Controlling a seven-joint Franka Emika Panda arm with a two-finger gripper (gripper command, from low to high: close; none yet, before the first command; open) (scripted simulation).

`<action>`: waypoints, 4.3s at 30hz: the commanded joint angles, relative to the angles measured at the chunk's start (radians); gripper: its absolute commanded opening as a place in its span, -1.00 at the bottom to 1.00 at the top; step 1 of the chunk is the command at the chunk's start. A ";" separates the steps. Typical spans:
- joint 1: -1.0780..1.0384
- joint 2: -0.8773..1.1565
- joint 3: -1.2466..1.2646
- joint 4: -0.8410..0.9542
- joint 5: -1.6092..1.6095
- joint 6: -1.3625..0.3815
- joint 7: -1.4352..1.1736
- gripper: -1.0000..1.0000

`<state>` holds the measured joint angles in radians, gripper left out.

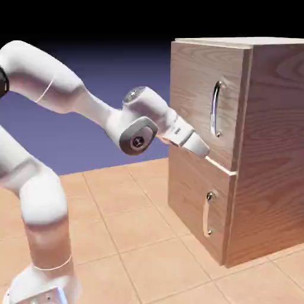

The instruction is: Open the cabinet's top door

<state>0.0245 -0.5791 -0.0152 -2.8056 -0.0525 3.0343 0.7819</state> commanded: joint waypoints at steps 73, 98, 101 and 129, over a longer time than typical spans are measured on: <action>0.651 -0.381 -0.733 0.230 -2.566 -0.256 2.048 -1.00; 0.247 -0.809 0.070 -0.202 -1.515 -0.656 1.645 -1.00; 0.274 -0.839 0.175 -0.211 -1.385 -0.745 1.612 -1.00; -0.075 -0.537 1.137 0.424 -0.562 -1.681 1.625 -1.00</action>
<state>-0.0501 -1.1162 1.1220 -2.3814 -0.6149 1.3547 2.4072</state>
